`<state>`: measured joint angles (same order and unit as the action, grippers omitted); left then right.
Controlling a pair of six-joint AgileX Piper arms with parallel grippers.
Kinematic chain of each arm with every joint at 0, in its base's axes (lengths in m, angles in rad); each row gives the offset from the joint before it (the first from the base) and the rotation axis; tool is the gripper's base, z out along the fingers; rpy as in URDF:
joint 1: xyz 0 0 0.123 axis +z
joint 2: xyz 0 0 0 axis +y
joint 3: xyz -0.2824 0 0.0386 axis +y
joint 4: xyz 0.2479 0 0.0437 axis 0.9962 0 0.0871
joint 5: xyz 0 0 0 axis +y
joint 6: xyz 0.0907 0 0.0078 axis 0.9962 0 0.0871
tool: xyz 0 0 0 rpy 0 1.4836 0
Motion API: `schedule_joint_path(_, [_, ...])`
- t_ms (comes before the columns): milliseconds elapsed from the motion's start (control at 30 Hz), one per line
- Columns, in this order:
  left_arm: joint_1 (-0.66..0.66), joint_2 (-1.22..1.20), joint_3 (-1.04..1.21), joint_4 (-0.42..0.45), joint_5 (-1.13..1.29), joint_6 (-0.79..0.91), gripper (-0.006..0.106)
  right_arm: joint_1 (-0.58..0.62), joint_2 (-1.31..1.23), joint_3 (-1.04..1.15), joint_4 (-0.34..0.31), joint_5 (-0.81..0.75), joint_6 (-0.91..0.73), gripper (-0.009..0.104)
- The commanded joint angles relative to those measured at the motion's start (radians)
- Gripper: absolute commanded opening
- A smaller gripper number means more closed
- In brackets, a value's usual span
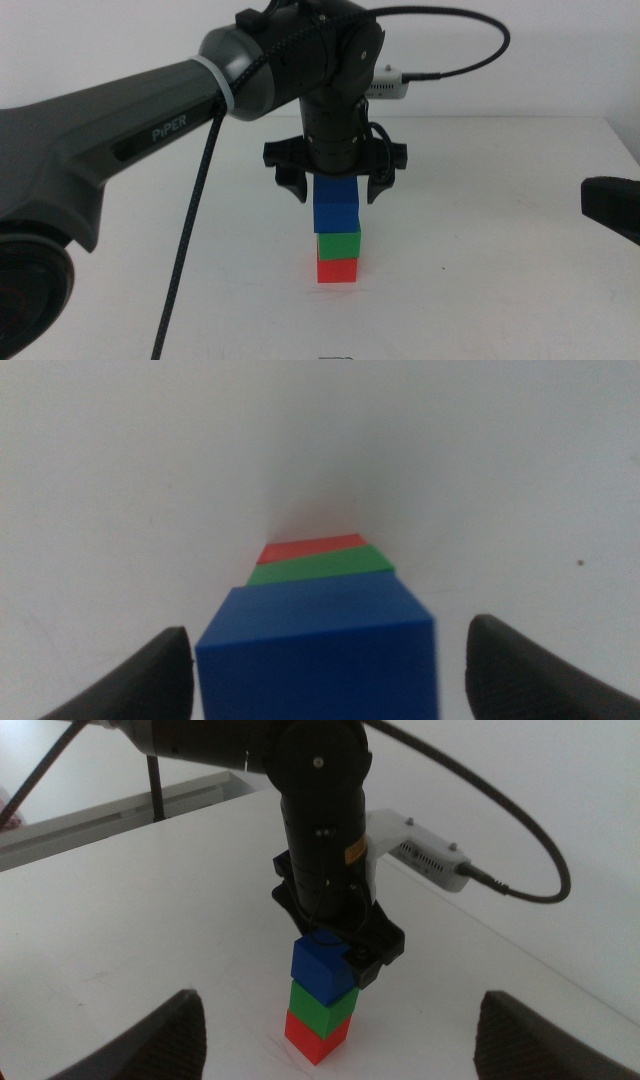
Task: Stack red cubes first, then green, then blue cubes in a specific spot.
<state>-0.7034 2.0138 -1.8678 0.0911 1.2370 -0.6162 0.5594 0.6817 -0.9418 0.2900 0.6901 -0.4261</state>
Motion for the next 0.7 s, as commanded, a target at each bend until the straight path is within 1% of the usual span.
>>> schedule_joint_path(0, [-0.003, -0.066, -0.055, -0.003, 0.082, 0.024, 0.094, -0.009, 0.004, -0.025, 0.007, -0.073, -0.008, 0.085])
schedule_joint_path(200, [-0.003, -0.173, -0.079, 0.011, 0.082, 0.116, 0.094, -0.009, 0.004, -0.025, 0.007, -0.073, -0.008, 0.085])
schedule_joint_path(300, [-0.003, -0.25, -0.079, 0.058, 0.082, 0.126, 0.094, -0.009, 0.004, -0.025, 0.007, -0.073, -0.01, 0.085])
schedule_joint_path(433, [-0.003, -0.335, -0.079, 0.099, 0.082, 0.145, 0.094, -0.009, 0.004, -0.025, 0.007, -0.073, -0.01, 0.085])
schedule_joint_path(567, [-0.003, -0.439, -0.04, 0.213, 0.082, 0.287, 0.094, -0.009, 0.004, -0.025, 0.007, -0.073, -0.01, 0.085])
schedule_joint_path(667, [-0.001, -0.545, 0.04, 0.28, 0.082, 0.278, 0.094, -0.009, 0.004, -0.025, 0.007, -0.073, -0.01, 0.085])
